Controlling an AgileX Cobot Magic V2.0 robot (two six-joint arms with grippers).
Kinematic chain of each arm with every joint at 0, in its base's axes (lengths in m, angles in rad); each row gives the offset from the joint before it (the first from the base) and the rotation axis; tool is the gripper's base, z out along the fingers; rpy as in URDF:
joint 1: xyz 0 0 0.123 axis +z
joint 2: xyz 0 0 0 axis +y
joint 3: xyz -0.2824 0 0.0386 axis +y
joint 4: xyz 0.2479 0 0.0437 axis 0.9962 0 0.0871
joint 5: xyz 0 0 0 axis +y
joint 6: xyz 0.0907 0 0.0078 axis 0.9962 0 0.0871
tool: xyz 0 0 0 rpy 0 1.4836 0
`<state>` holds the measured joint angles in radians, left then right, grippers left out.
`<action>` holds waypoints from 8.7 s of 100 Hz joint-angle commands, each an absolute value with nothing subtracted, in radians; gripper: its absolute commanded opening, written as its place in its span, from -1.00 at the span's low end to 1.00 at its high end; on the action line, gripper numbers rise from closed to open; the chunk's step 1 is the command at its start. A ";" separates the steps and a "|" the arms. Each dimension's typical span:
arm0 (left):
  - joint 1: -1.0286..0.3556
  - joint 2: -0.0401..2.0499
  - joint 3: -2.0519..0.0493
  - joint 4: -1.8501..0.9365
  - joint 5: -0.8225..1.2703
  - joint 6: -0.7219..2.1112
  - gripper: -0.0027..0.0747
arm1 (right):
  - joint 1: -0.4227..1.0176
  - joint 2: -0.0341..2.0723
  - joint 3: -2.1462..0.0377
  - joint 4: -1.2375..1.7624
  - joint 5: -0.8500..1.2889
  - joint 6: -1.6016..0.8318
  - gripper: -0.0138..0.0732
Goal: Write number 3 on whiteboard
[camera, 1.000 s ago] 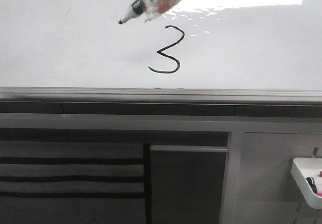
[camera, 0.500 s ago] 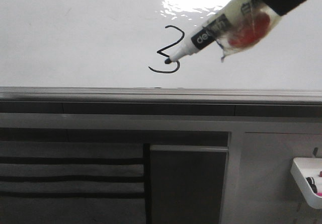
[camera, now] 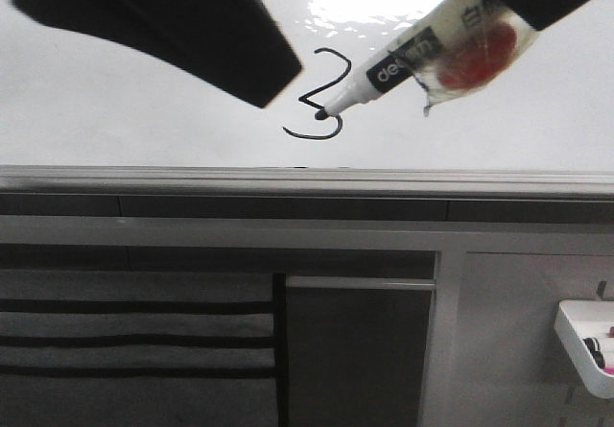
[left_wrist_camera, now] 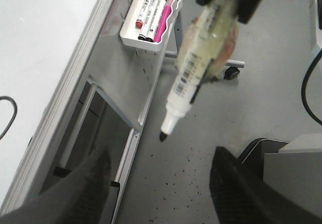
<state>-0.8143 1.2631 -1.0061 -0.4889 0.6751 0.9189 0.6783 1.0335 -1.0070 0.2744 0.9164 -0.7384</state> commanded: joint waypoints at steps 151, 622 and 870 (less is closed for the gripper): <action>-0.732 1.403 -1.157 -0.524 0.612 0.813 -0.98 | 0.585 0.968 -1.043 0.201 0.817 -0.610 0.10; -0.087 0.025 -0.249 -0.408 0.118 0.548 -0.98 | 0.443 0.178 -0.522 -0.203 0.556 0.236 -0.85; -0.022 -0.037 0.008 -0.041 0.015 0.076 -0.98 | 0.039 -0.028 0.038 -0.172 -0.094 0.238 -0.85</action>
<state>-0.0219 -0.0062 0.0066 -0.0405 0.0905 0.0887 0.0439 -0.0097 0.0172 -0.1742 -0.0124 0.2378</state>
